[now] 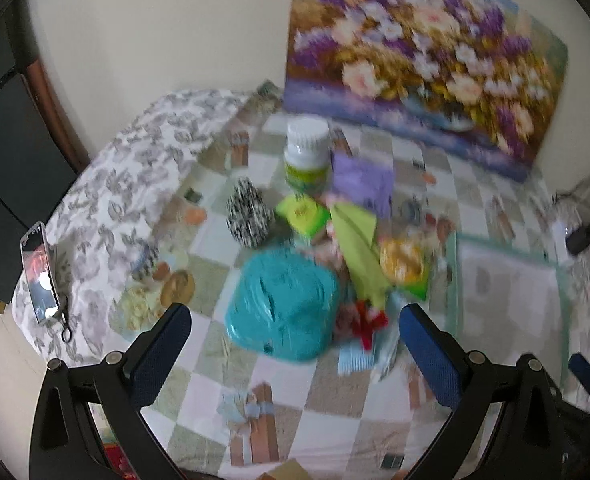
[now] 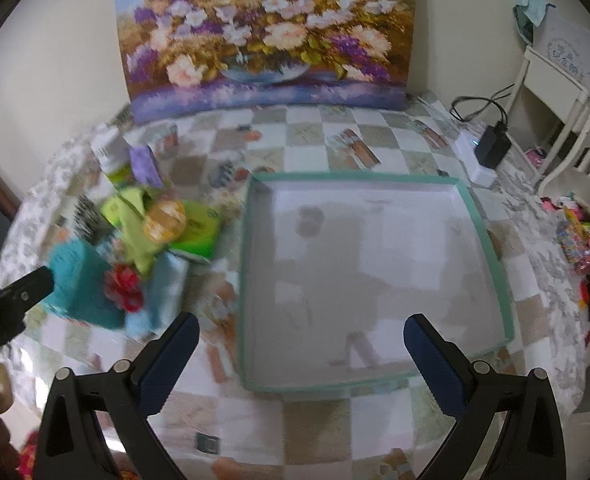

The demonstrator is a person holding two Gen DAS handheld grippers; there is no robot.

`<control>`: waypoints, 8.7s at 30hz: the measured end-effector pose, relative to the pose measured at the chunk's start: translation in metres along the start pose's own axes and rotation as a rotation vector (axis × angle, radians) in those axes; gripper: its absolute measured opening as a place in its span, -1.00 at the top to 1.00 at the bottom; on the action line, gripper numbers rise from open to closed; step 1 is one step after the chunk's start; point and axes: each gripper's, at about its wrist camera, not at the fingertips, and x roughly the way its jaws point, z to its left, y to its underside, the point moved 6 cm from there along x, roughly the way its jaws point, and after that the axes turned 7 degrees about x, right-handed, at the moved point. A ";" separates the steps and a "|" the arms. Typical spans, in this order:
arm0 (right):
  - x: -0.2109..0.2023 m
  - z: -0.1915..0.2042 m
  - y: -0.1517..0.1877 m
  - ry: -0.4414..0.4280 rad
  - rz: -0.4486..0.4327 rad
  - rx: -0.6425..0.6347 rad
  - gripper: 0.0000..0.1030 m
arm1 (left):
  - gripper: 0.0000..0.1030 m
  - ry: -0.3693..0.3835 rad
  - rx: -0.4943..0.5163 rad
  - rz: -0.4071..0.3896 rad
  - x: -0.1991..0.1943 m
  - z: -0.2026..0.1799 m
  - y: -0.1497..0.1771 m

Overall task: Organize soft objects
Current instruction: 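Reach the left tool to the yellow-green cloth while the right tool reaches the yellow round packet, then close the left tool on the yellow-green cloth while the right tool grips the yellow packet, then carry the cloth and packet over the white tray with both tools, then open both tools to drop the cloth and packet into the tray, then reach the left tool to the leopard scrunchie while the right tool reaches the striped sock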

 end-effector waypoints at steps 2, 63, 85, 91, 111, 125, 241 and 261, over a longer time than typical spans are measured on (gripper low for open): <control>-0.004 0.008 -0.011 -0.027 -0.011 -0.004 -1.00 | -1.00 0.012 -0.023 -0.007 0.001 0.004 -0.012; 0.137 0.128 -0.043 -0.285 0.294 -0.108 0.00 | -0.32 0.142 -0.086 0.309 0.136 -0.025 -0.061; 0.143 0.106 -0.041 -0.338 0.336 -0.008 0.00 | 0.79 0.192 -0.040 0.348 0.159 -0.051 -0.047; 0.141 0.104 -0.042 -0.342 0.332 -0.002 0.00 | 0.83 0.193 -0.039 0.338 0.157 -0.050 -0.048; 0.108 0.104 -0.060 -0.344 0.248 -0.029 0.00 | 0.87 0.232 -0.058 0.191 0.102 -0.036 -0.076; 0.050 0.098 -0.089 -0.370 0.098 -0.033 0.00 | 0.87 0.262 -0.068 -0.028 0.026 -0.025 -0.110; 0.083 -0.132 -0.103 0.162 0.085 0.291 -1.00 | -0.86 0.260 0.094 0.129 0.082 -0.148 -0.062; 0.074 -0.032 -0.105 0.041 0.055 0.104 -1.00 | -0.87 -0.089 -0.273 0.041 0.066 0.093 -0.079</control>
